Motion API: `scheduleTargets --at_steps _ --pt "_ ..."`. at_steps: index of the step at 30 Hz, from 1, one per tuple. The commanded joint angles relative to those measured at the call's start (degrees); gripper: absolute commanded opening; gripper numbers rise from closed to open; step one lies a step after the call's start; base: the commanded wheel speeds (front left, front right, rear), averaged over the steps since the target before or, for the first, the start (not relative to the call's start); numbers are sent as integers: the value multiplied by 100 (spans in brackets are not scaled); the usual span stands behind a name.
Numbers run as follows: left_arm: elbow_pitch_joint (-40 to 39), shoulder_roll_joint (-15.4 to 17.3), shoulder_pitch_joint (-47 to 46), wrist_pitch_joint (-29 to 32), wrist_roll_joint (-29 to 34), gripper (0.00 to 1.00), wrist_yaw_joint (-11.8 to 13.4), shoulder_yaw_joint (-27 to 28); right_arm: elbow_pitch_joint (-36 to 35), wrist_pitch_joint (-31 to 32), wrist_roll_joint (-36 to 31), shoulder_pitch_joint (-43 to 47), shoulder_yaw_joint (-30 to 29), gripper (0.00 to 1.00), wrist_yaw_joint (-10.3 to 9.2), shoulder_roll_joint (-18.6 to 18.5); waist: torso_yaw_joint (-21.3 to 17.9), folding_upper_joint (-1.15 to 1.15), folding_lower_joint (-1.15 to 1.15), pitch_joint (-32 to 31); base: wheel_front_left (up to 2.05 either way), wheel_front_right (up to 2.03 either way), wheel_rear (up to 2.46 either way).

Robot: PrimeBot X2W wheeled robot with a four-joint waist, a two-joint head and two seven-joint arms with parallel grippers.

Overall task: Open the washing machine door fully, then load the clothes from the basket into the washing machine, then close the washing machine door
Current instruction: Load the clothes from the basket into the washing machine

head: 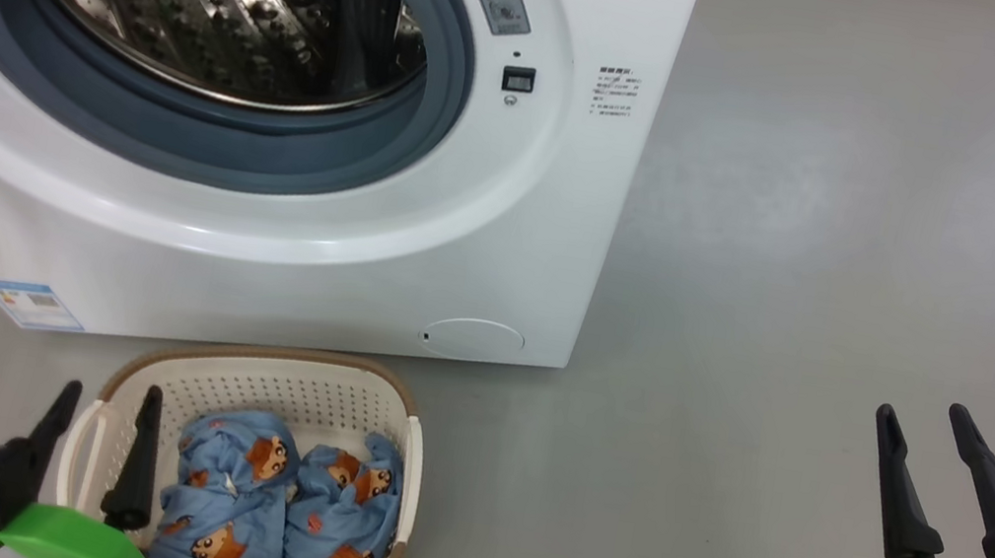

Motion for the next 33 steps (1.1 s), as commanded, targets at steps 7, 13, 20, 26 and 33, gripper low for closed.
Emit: scheduleTargets --at_steps 7,13,20,26,33 --pt "437 91 -308 -36 54 100 3 20 -179 -71 -74 -201 54 100 26 -59 -28 0 0 228 0 0 0" --pt "1028 69 -540 -36 33 100 3 -185 -202 -71 -99 -298 44 100 26 4 -70 0 0 432 0 0 0" --pt "1660 83 -843 -36 -48 100 3 -388 -250 -71 -142 -443 58 100 26 96 -155 0 0 703 0 0 0" --pt "2196 134 -1176 -36 -126 100 3 -568 -310 -71 -190 -602 64 100 26 157 -221 0 0 984 0 0 0" --pt "2883 151 -1611 -36 -327 100 3 -977 -355 -71 -229 -799 86 100 26 211 -298 0 0 1343 0 0 0"
